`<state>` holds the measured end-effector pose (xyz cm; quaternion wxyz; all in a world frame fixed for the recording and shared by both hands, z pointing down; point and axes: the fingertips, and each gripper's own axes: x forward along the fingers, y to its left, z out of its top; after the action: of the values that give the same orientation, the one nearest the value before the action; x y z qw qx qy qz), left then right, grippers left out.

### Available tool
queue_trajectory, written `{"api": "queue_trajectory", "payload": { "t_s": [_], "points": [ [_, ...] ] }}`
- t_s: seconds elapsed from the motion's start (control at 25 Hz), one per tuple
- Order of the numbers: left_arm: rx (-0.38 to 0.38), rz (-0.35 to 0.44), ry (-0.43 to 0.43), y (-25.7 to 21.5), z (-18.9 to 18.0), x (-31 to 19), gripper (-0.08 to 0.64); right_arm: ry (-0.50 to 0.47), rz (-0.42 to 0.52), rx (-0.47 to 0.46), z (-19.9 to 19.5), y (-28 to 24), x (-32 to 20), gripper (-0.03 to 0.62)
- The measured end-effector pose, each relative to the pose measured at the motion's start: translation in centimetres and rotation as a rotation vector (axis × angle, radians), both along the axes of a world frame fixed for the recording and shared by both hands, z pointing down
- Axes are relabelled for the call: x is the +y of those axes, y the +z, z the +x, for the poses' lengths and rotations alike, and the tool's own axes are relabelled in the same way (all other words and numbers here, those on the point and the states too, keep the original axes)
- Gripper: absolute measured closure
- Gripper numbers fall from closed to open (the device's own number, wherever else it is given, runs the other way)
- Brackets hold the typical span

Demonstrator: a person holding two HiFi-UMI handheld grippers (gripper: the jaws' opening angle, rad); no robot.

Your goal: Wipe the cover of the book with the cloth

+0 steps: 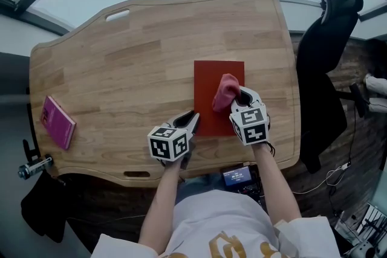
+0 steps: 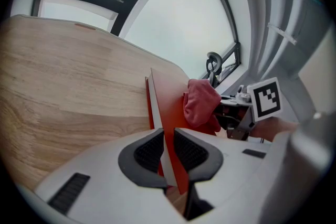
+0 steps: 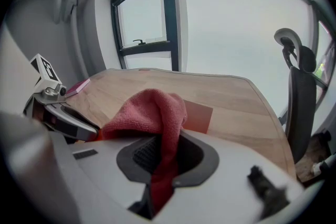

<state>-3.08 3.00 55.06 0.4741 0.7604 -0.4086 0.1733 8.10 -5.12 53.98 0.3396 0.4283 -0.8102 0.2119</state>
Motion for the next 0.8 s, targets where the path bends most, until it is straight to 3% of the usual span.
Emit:
{"api": "queue_trajectory", "payload": {
  "t_s": [0.8],
  "points": [
    [0.021,0.014,-0.002,0.1,0.0,0.1,0.492,0.019,-0.011,0.009,0.2,0.1,3.0,0.534]
  ]
}}
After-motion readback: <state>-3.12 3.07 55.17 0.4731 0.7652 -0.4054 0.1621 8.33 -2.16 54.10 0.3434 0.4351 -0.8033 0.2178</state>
